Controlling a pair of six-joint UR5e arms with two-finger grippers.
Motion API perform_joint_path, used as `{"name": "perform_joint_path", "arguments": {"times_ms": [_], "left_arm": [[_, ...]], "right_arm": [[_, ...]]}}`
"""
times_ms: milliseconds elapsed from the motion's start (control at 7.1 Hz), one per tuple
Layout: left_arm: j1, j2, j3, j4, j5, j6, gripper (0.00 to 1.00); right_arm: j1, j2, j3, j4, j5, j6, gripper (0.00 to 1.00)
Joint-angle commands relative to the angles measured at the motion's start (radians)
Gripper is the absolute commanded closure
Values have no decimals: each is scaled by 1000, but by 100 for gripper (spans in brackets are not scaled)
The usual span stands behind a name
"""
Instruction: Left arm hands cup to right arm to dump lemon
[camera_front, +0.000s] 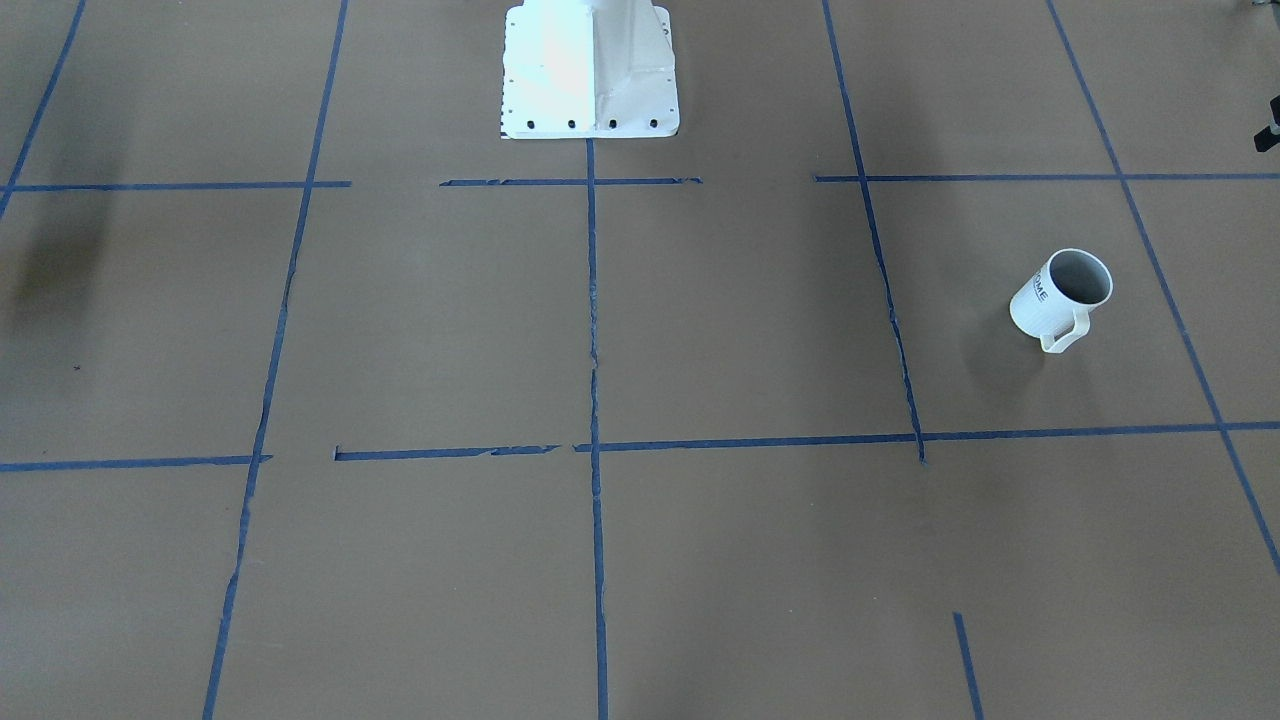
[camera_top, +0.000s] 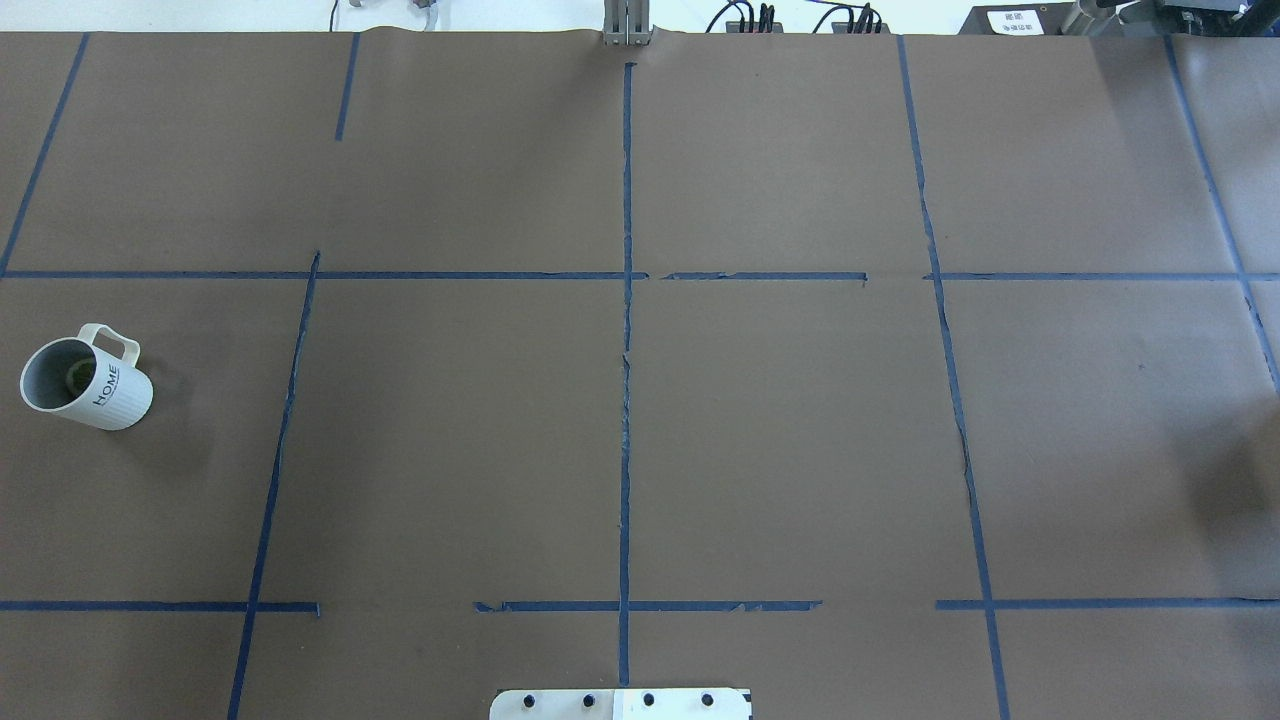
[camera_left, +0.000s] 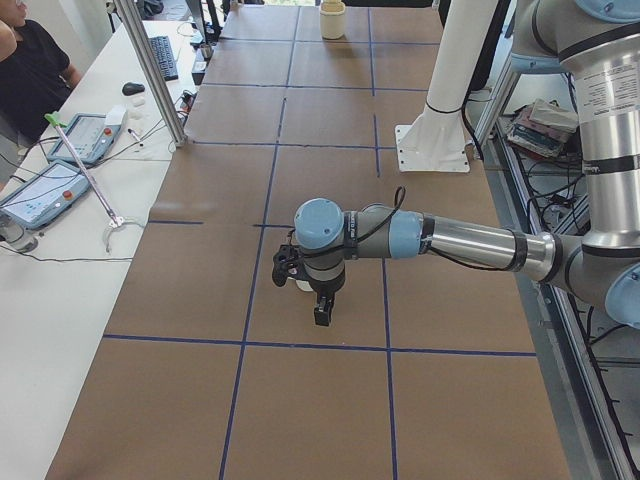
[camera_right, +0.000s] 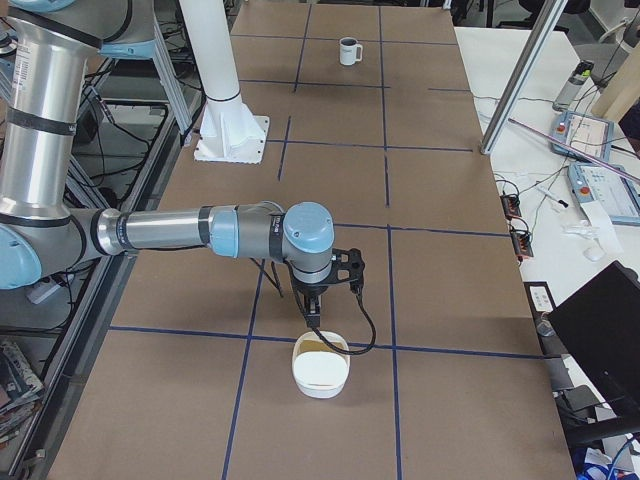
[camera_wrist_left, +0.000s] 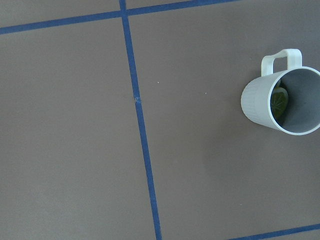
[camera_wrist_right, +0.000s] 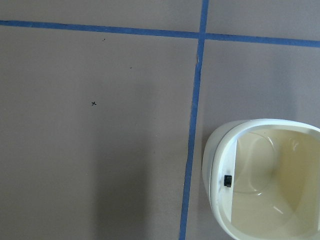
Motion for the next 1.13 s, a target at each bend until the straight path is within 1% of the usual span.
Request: {"name": "perform_joint_path", "arguments": {"times_ms": [0,845,986], "left_arm": [[2,0,1,2,1,-9,0],[0,4,0,1,1,-12,0],[0,3,0,1,-1,-41,0]], "right_arm": [[0,0,0,1,1,14,0],[0,-3,0,2,9,3,0],[0,-3,2,2,9,3,0]]}}
